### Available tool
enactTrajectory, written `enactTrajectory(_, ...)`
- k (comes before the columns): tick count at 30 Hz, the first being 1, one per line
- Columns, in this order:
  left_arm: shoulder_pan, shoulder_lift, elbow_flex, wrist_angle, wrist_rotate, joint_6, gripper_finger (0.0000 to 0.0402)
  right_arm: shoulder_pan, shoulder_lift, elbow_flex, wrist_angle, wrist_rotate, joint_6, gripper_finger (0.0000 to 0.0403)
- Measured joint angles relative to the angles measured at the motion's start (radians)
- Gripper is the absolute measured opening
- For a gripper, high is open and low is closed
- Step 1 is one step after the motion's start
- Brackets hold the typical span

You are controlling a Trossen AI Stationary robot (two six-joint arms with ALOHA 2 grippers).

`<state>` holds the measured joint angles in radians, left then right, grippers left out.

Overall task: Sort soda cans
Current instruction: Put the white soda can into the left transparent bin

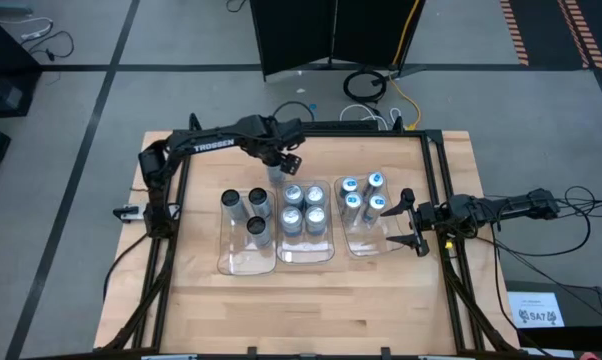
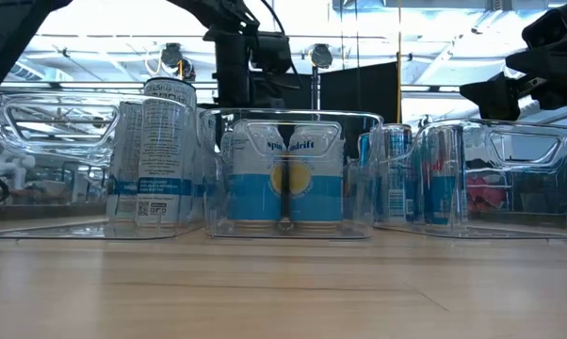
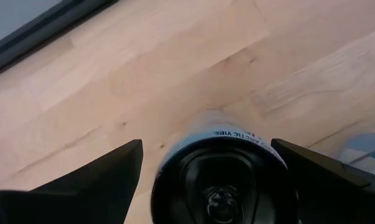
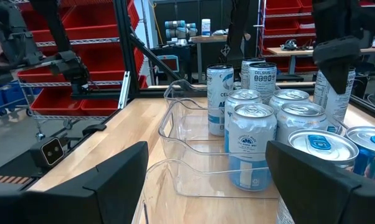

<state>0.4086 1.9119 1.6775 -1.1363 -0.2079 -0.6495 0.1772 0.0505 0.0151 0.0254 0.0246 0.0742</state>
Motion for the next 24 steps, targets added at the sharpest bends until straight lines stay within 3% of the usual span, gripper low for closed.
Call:
enactTrajectory(9,-0.004,0.001,0.000,-0.022,0.039,-0.001,0.0356,0.000,0.000,0.000,0.000,0.000,0.000,0.0318)
enactTrajectory(18,-0.003,0.001,0.000,-0.031,0.044,-0.026,0.0287,0.000,0.000,0.000,0.000,0.000,0.000,0.0318)
enactTrajectory(24,-0.003,0.000,0.000,-0.029,0.044,-0.025,0.0279,0.000,0.000,0.000,0.000,0.000,0.000,0.0318)
